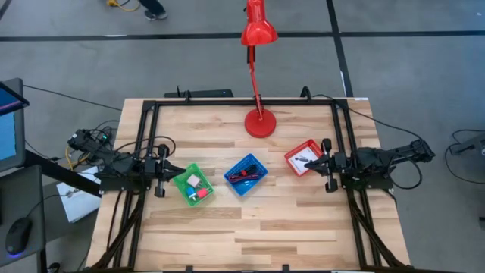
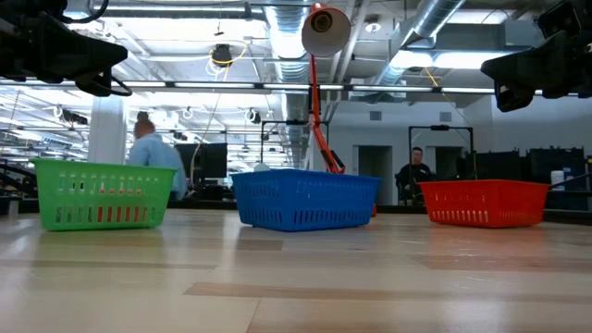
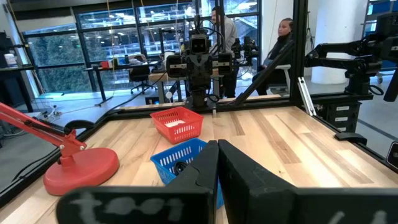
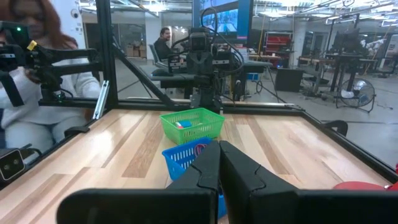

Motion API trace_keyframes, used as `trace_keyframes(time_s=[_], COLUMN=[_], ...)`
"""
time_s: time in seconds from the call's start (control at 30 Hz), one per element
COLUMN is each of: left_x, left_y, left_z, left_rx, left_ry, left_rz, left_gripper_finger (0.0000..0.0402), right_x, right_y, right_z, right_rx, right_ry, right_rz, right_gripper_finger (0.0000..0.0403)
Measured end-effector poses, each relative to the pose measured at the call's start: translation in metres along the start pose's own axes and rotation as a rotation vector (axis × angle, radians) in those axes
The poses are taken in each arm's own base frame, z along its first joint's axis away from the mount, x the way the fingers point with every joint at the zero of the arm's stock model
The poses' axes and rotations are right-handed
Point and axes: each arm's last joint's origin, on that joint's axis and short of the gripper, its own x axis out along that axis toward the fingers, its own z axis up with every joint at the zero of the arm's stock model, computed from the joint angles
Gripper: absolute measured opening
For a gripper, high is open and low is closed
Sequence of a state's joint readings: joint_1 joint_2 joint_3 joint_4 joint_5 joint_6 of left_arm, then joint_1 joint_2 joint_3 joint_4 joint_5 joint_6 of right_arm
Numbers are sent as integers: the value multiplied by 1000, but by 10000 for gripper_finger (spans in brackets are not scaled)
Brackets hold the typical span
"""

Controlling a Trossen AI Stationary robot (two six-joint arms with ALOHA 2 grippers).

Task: Pick and place items into bin
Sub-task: Return to Home Position

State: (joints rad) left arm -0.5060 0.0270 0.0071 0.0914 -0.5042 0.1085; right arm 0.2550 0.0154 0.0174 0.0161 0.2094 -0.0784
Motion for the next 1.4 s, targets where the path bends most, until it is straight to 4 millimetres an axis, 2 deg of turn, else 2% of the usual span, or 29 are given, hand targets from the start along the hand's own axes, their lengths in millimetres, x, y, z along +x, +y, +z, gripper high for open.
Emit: trace_keyframes(time_s=[1.4], left_x=[0], left_y=[0], left_z=[0], left_rx=[0], left_ry=[0], left_rz=[0], left_gripper_finger=[0], right_x=[0], right_y=[0], right_z=[0], right_rx=[0], right_ry=[0], right_rz=[0], right_gripper_finger=[1])
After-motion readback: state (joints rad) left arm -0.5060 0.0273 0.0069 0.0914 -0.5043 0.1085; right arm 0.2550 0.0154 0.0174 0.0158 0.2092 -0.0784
